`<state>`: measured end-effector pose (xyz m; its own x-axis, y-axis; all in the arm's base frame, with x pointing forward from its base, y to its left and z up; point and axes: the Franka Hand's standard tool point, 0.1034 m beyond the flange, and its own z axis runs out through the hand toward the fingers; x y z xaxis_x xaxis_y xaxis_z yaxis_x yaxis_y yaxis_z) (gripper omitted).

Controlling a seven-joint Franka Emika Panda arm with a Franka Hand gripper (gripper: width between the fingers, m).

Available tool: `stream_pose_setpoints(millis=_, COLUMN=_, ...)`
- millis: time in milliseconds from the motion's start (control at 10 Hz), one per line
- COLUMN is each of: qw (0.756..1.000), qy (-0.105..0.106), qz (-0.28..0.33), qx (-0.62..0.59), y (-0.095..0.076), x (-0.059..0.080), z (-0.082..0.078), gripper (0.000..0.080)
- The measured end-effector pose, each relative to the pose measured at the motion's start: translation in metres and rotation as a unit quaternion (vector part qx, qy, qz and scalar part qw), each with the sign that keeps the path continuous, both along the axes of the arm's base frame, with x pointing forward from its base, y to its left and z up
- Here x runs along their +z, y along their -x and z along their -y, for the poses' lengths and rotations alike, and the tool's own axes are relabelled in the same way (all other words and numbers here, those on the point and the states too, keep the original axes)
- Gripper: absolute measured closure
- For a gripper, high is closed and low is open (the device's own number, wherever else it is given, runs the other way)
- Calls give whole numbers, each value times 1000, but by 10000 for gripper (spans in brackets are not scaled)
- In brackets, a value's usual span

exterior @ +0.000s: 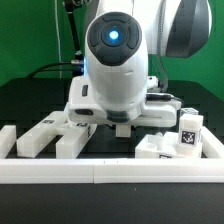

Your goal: Assemble chair

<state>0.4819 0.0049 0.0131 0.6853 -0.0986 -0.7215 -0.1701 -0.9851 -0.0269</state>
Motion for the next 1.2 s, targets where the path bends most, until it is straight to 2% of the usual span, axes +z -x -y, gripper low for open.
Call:
stream_pose_setpoints(millis=100, qw=1000, qy=-1, qz=1, qx=-3, y=-5, x=6, z=3, gripper=511)
stream_pose_setpoints(millis=300, qw=1000, qy=-5, qz=8, qx=-11, y=-24, x=38, z=4, gripper=509)
stream_pose_setpoints(millis=500, qw=999, qy=9, qz=11, qx=-32, y=-32, x=58, z=2, gripper=509)
stream_pose_setpoints(millis=600, qw=999, qy=10, qz=18, qx=-33, y=-36, x=63, z=4, gripper=509)
stream_pose_setpoints(millis=800, qw=998, qy=14, qz=44, qx=-34, y=-42, x=58, z=5, gripper=509)
stream_pose_setpoints(millis=1000, qw=992, qy=26, qz=114, qx=-36, y=-55, x=56, z=6, gripper=509)
stream_pose_setpoints(millis=1100, qw=988, qy=29, qz=144, qx=-37, y=-57, x=61, z=4, gripper=509)
stream_pose_setpoints(millis=1200, qw=986, qy=26, qz=159, qx=-35, y=-64, x=76, z=1, gripper=509)
